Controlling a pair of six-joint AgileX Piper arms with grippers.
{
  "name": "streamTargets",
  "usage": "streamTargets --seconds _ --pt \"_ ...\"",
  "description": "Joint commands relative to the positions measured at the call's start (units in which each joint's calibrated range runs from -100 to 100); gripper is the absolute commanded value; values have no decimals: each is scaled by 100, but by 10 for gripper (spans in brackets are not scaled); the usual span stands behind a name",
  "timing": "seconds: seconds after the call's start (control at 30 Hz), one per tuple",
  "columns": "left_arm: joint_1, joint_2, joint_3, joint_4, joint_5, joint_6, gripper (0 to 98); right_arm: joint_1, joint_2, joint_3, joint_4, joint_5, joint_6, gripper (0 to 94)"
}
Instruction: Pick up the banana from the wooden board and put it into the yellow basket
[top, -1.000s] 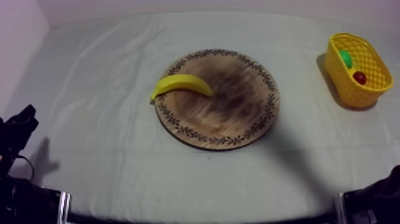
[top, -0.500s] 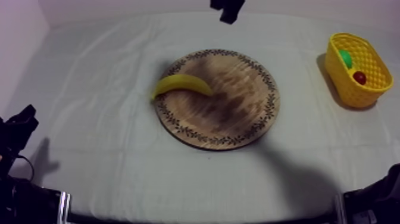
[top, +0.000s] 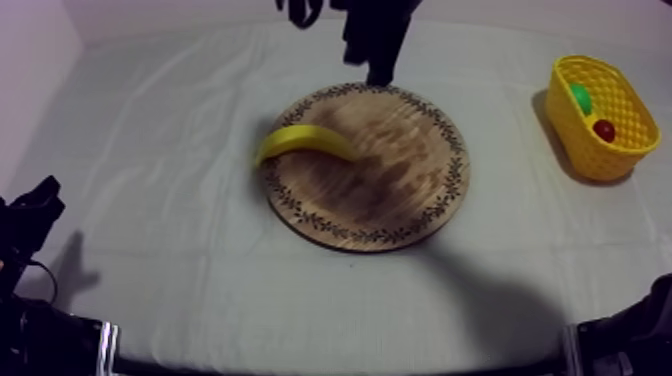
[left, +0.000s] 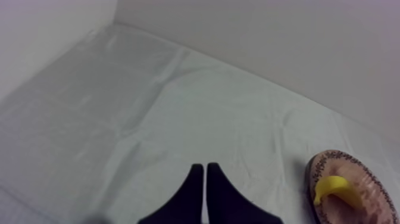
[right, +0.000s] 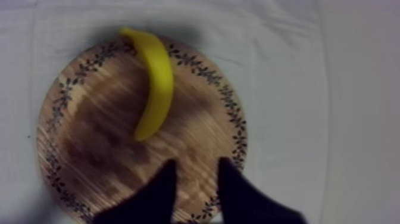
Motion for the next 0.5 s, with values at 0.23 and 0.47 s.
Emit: streamTargets --seconds 0.23,0.47 --pt "-1 3 4 1 -2 -1 1 -108 -368 1086 -210 -619 357 674" --pt "-1 3 4 1 -2 -1 1 -153 -424 1173 -283 -719 299 683"
